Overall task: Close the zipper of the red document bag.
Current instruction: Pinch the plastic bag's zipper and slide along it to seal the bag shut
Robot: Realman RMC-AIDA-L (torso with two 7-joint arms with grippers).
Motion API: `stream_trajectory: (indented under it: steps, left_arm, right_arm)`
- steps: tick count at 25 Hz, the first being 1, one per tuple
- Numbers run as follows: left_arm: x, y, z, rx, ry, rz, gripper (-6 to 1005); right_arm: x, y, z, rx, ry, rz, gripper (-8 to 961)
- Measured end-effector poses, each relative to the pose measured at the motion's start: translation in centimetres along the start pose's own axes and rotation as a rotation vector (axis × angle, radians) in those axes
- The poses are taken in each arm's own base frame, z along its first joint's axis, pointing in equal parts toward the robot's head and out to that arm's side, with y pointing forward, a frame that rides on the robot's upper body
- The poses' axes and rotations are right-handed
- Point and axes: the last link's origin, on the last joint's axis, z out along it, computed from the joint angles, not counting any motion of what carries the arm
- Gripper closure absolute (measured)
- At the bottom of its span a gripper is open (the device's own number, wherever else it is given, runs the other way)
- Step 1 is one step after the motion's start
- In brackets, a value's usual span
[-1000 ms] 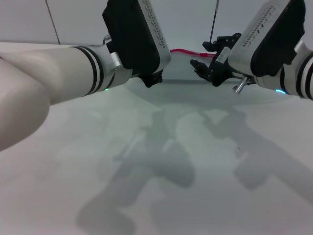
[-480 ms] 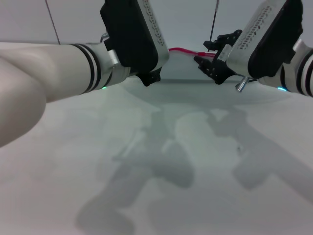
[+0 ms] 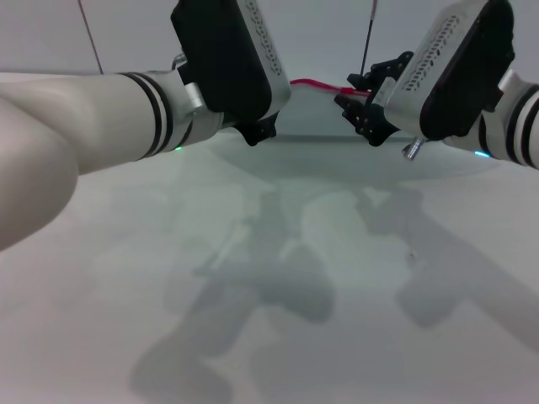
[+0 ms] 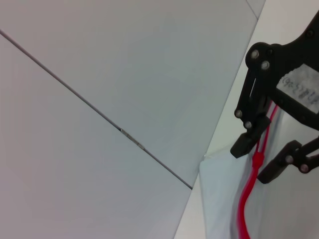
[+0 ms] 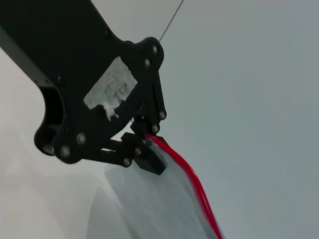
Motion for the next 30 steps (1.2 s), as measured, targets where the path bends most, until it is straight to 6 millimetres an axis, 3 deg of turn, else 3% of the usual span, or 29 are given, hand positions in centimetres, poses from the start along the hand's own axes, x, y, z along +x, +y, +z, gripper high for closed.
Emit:
stream_trajectory:
  steps: [30]
  left_arm:
    - [-0.13, 0.07, 0.16, -0.001, -0.004, 0.002, 946]
  right_arm:
    - [-0.65, 0.1, 0.2, 0.002, -0.019, -0.007, 848]
